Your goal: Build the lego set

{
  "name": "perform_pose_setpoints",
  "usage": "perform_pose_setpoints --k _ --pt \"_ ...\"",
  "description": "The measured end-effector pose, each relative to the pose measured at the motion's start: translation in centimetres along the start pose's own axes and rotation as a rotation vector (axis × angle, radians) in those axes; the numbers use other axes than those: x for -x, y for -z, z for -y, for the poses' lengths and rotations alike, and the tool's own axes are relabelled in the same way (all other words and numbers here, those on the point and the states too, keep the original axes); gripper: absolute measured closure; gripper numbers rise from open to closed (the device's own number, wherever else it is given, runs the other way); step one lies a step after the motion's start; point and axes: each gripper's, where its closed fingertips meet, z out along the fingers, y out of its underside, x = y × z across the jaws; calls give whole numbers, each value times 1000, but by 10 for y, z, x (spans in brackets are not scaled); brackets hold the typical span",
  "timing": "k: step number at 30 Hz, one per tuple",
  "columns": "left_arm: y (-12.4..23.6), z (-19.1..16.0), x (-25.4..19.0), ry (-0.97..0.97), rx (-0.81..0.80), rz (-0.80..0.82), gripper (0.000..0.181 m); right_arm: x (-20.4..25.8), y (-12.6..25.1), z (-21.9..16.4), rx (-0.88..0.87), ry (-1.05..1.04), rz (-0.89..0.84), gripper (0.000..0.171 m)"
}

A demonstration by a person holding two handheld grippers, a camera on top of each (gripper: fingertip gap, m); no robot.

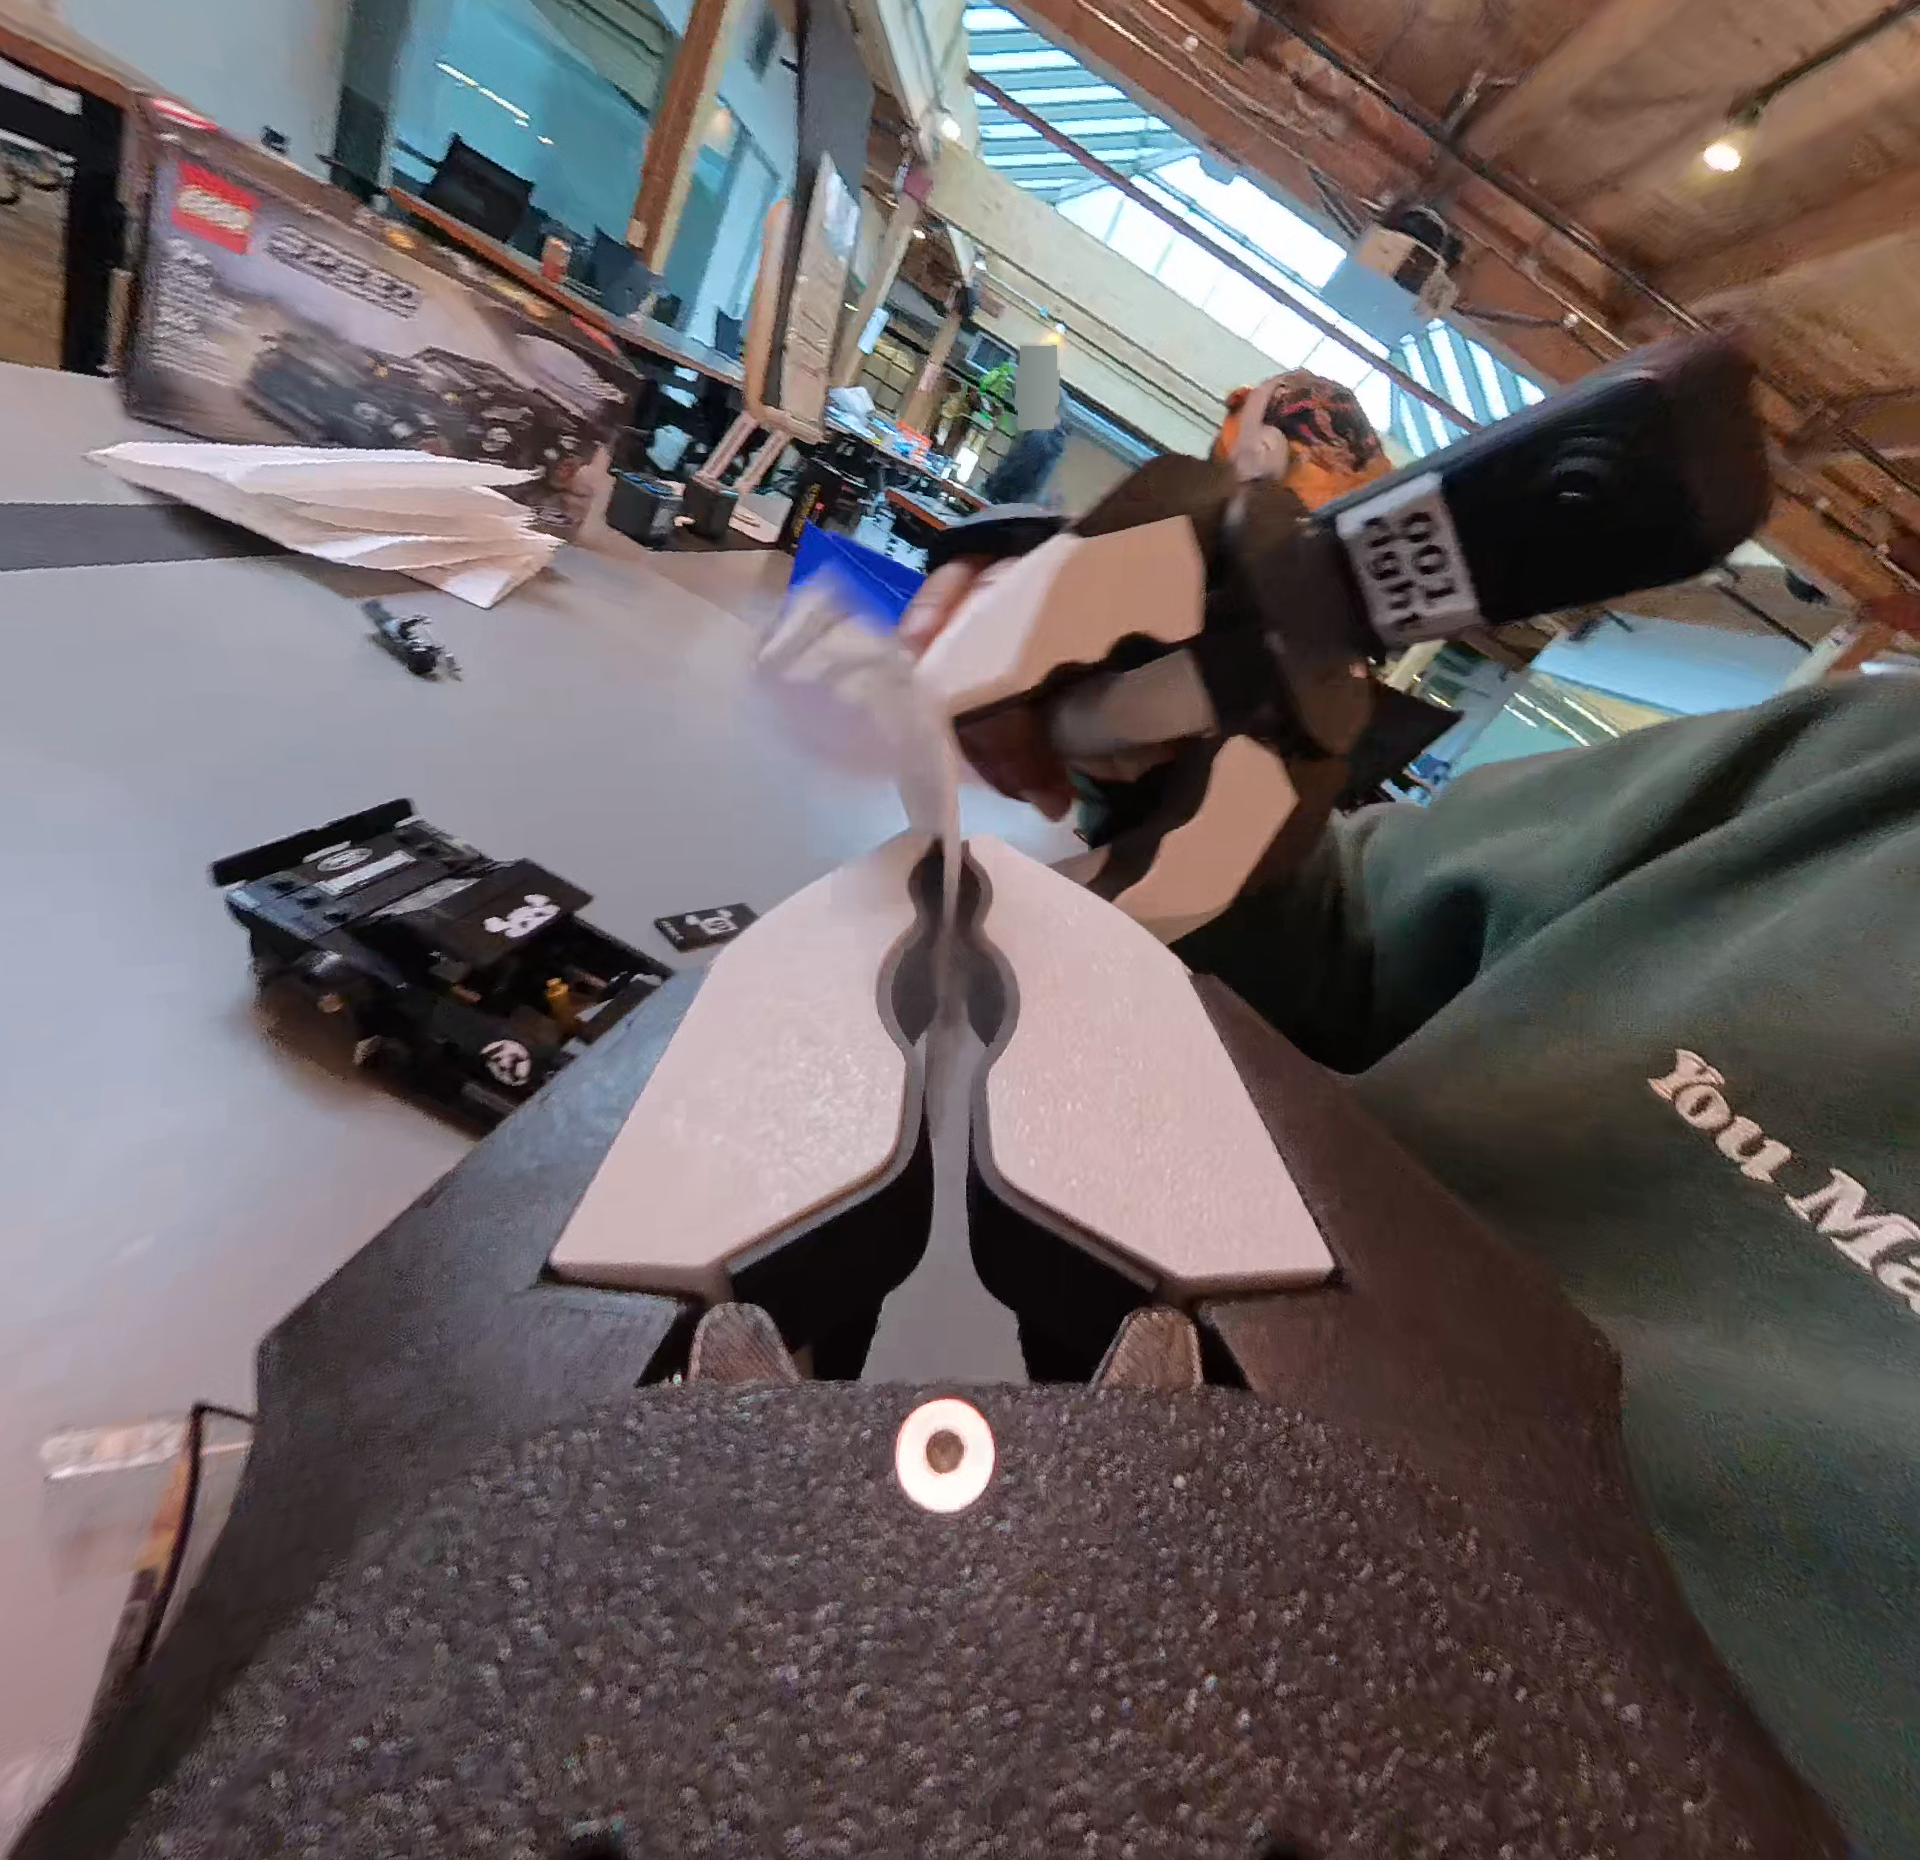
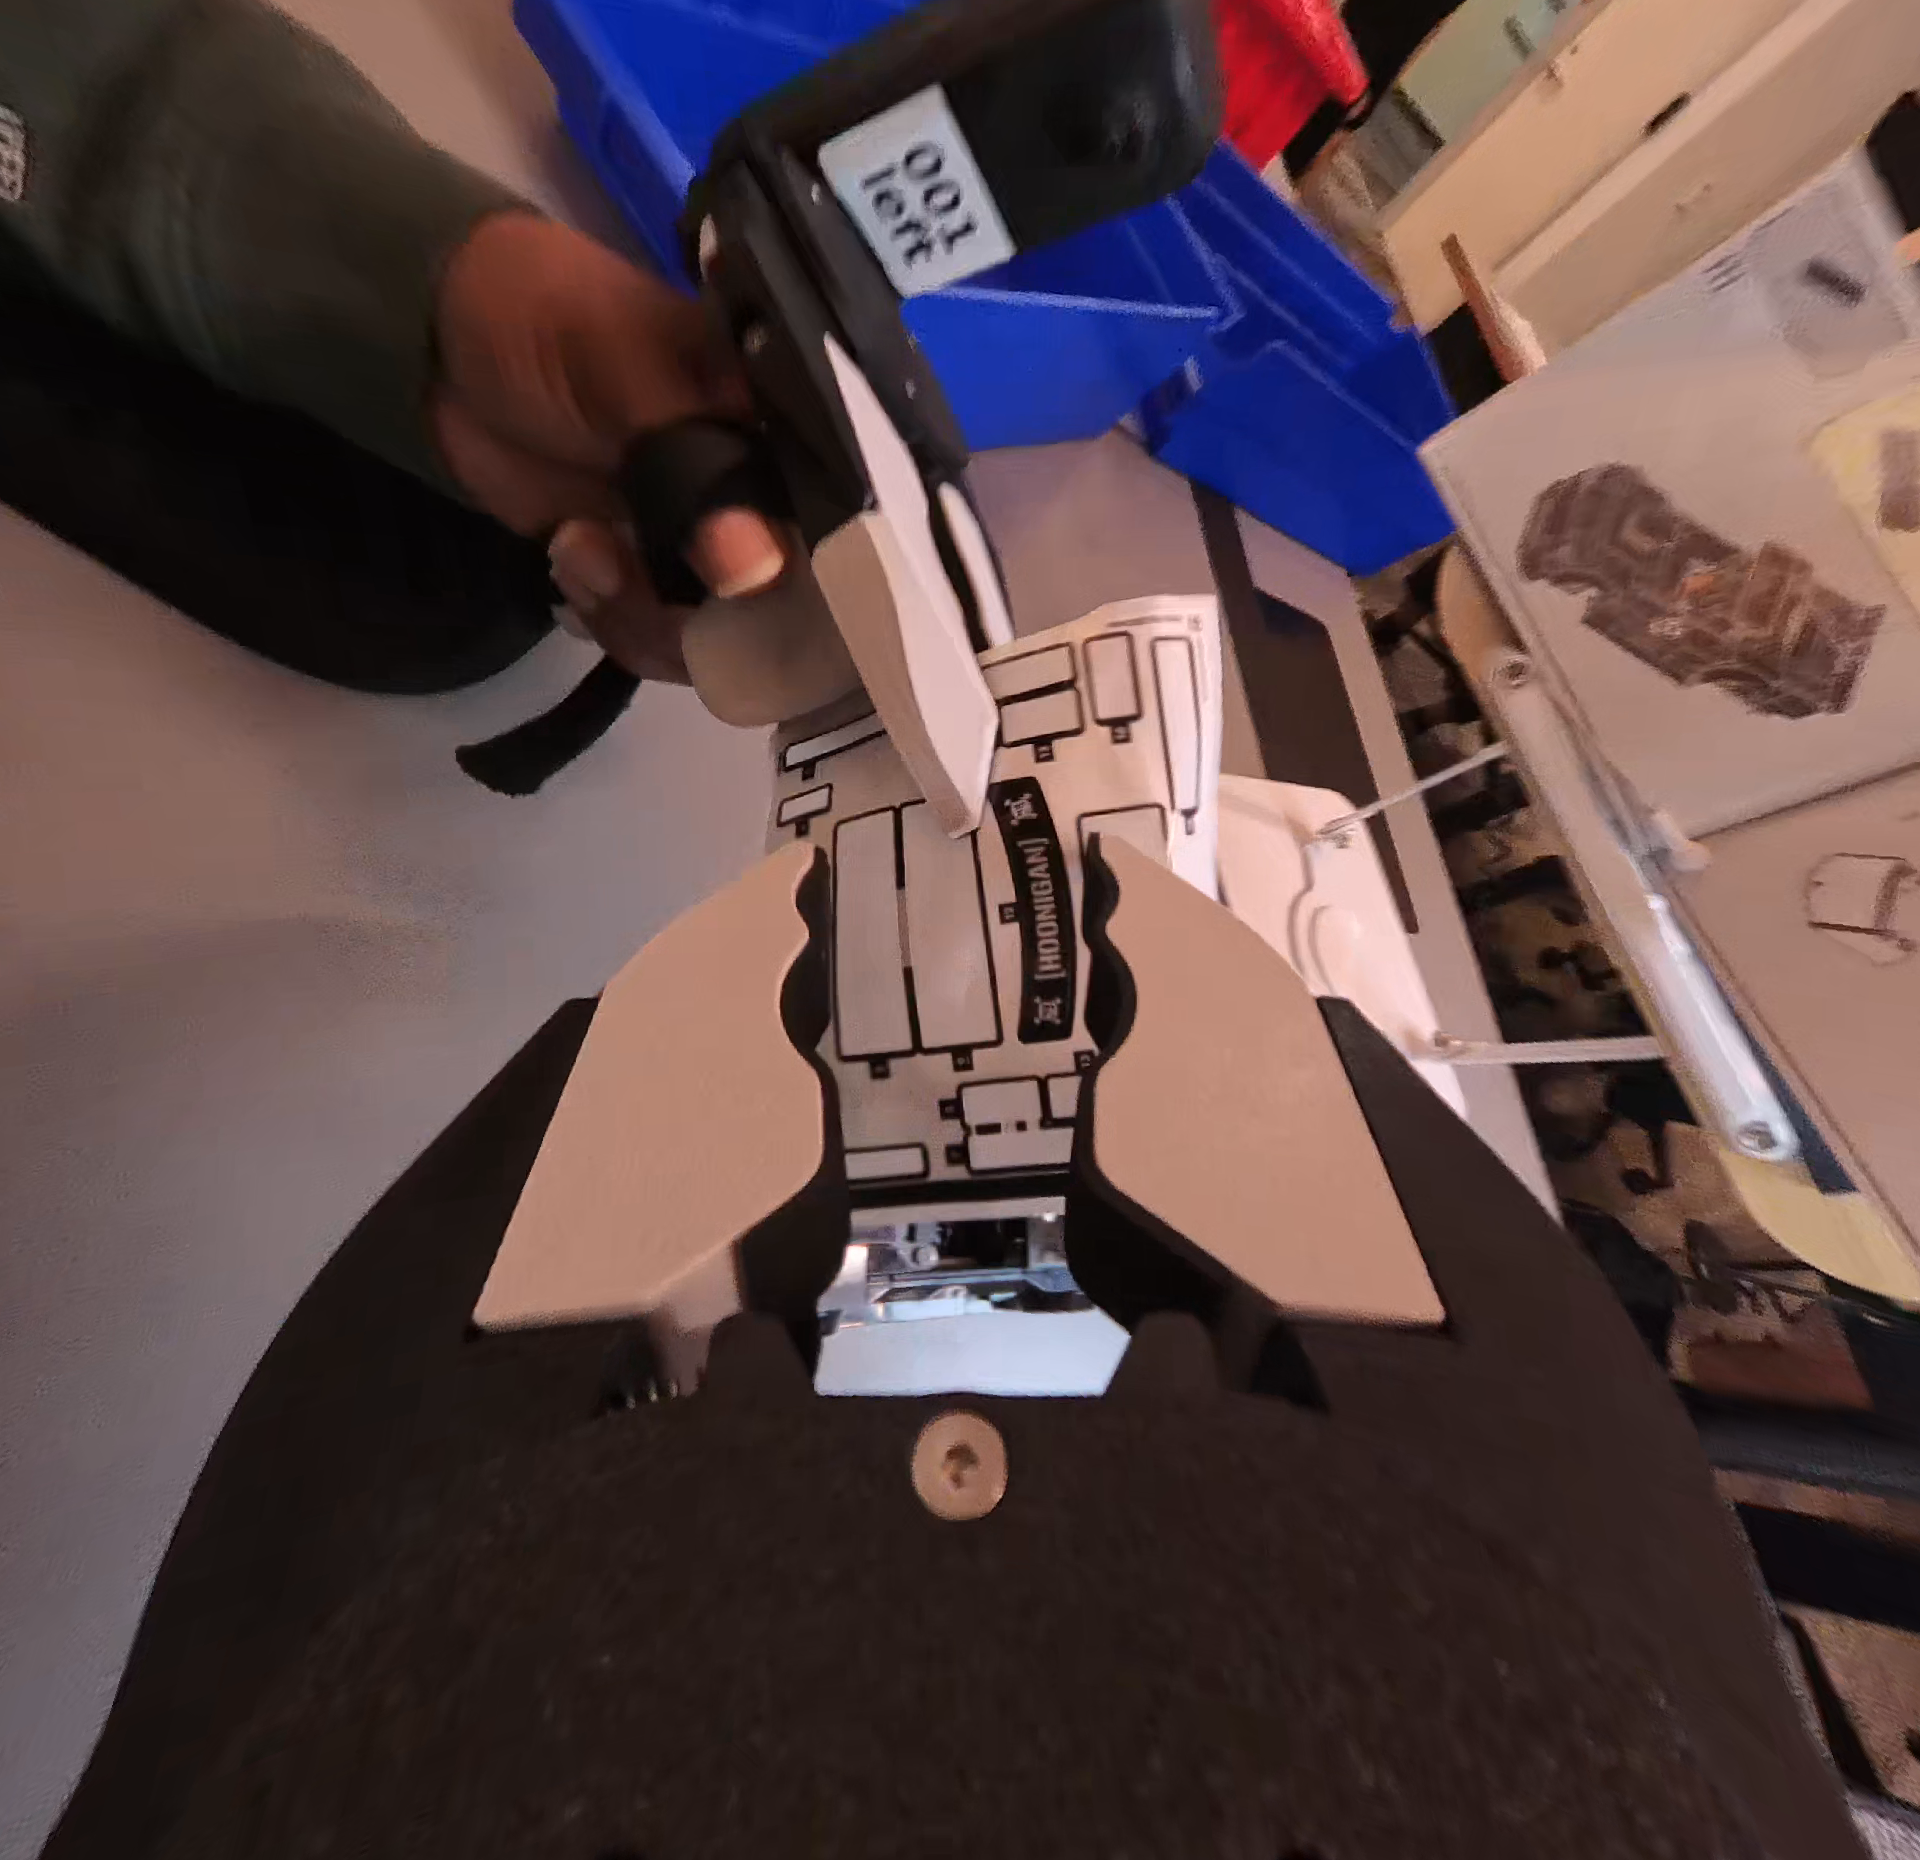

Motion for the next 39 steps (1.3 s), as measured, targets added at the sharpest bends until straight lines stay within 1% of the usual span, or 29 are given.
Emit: perform_pose_setpoints --k 4,7,11,13,16,19,20,21,23,26,34,37,39 --pt "0 -6 -11 -62 39 -37 180 19 -11 -3 -16 -37 131 126" --pt "1 -13 -18 -119 79 -79 180 25 -10 0 -78 -103 221 140" --pt "1 -18 -23 -207 110 -94 180 32 -2 1 -186 -218 353 153" --pt "1 -18 -24 -240 112 -87 179 33 3 0 -237 -295 416 155" --pt "2 -18 -21 -249 111 -67 180 29 8 -1 -293 -389 458 162" --pt "-1 -20 -15 -256 121 -22 180 30 3 -4 -284 -377 439 167" --pt "-1 -21 -11 -261 126 3 181 29 0 -7 -273 -368 410 166" --pt "-1 -21 -5 -258 130 40 181 25 -3 -11 -255 -357 374 166" --pt "-1 -23 4 -228 157 91 181 18 -9 -20 -213 -332 296 158" --pt "-1 -27 10 -216 181 119 180 10 -10 -24 -192 -280 214 154" --pt "2 -31 21 -154 202 165 180 5 -18 -29 -102 -7 11 154" --pt "3 -32 24 -141 206 185 180 6 -19 -28 -76 77 -35 158" --pt "3 -32 24 -147 212 189 180 8 -20 -27 -79 60 -19 163"
